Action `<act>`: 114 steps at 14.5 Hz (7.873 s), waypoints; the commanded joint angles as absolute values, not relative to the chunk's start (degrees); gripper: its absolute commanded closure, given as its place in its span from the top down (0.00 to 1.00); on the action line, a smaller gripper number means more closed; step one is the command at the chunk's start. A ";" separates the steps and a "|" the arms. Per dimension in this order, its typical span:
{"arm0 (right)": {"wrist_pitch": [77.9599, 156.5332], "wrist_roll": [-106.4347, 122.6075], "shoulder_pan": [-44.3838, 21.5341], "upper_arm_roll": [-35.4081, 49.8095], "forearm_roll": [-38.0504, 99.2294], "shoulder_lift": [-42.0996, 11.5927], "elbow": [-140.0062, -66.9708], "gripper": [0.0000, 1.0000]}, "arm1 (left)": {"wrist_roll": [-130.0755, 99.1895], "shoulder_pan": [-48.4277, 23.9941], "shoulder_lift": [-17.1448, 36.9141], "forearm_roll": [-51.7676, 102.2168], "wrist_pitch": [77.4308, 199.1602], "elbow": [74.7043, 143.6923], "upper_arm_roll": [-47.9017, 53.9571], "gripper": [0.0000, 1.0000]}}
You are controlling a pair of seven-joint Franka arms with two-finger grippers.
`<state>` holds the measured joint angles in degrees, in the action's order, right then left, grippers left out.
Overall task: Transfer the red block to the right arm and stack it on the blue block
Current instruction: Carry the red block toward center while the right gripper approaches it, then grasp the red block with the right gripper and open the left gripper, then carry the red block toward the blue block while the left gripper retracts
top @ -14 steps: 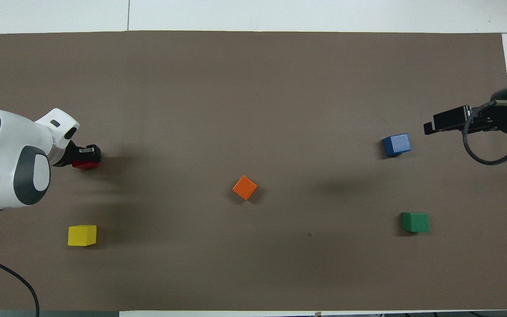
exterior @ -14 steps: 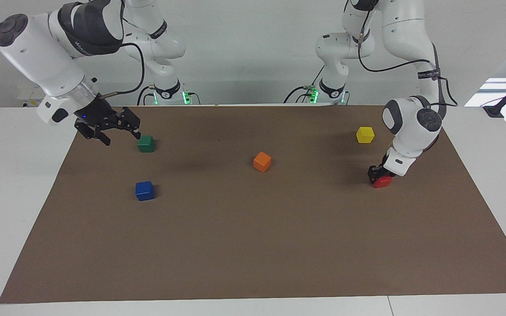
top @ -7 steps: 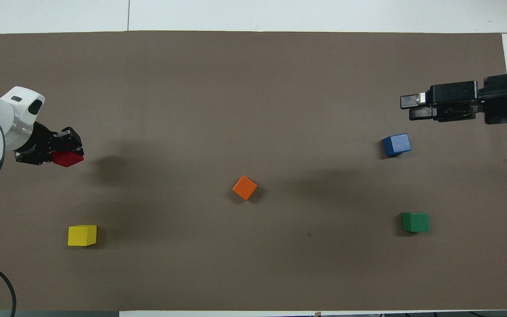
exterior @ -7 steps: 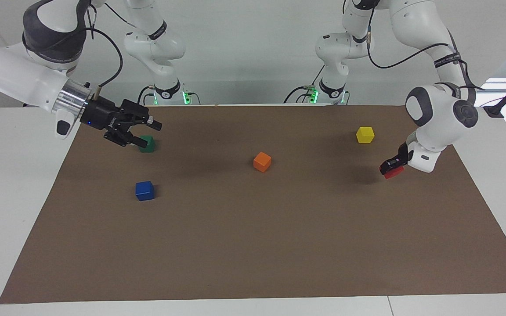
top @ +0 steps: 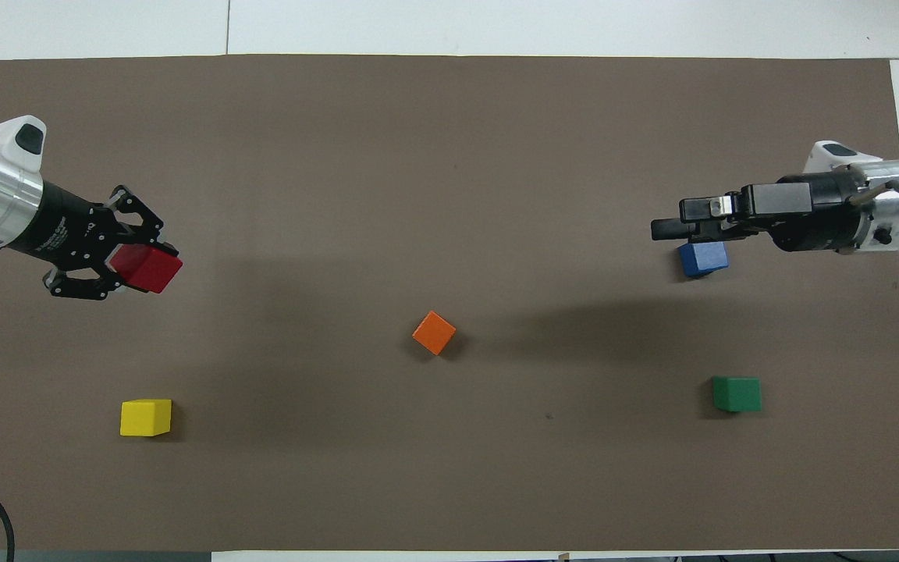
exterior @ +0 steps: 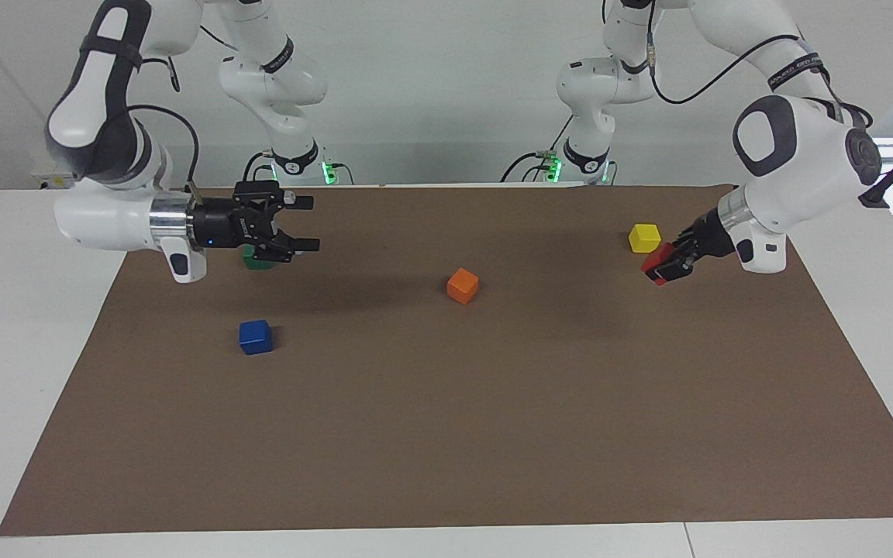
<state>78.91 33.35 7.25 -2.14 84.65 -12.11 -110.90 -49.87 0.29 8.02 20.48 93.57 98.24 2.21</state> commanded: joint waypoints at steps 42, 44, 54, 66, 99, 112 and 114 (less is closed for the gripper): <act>77.43 42.27 -8.08 -0.70 104.50 -25.84 -112.67 1.00 | -68.91 -29.00 1.58 90.18 143.97 118.83 7.12 0.00; 77.43 42.19 -8.26 -0.70 104.50 -25.84 -112.68 1.00 | -68.91 -28.83 1.58 90.26 143.79 118.83 7.12 0.00; 73.03 40.96 -9.49 -0.70 104.94 -27.07 -113.56 1.00 | -68.91 -28.74 1.41 90.26 143.79 119.27 7.12 0.00; 75.76 41.13 -13.10 -0.70 109.16 -27.33 -112.85 0.84 | -68.91 -28.65 1.23 90.26 143.61 119.88 7.12 0.00; 77.96 38.23 -13.27 -0.62 109.34 -26.46 -113.73 0.00 | -66.53 -20.58 -8.34 90.00 137.73 130.51 6.68 1.00; 110.94 18.43 -13.27 -0.88 89.98 -9.96 -112.94 0.00 | -53.82 5.86 -9.32 70.25 113.06 132.63 6.50 1.00; 118.71 9.96 -13.27 -0.79 76.00 -7.13 -112.15 0.00 | -49.77 9.48 -7.74 61.74 107.69 128.87 6.50 1.00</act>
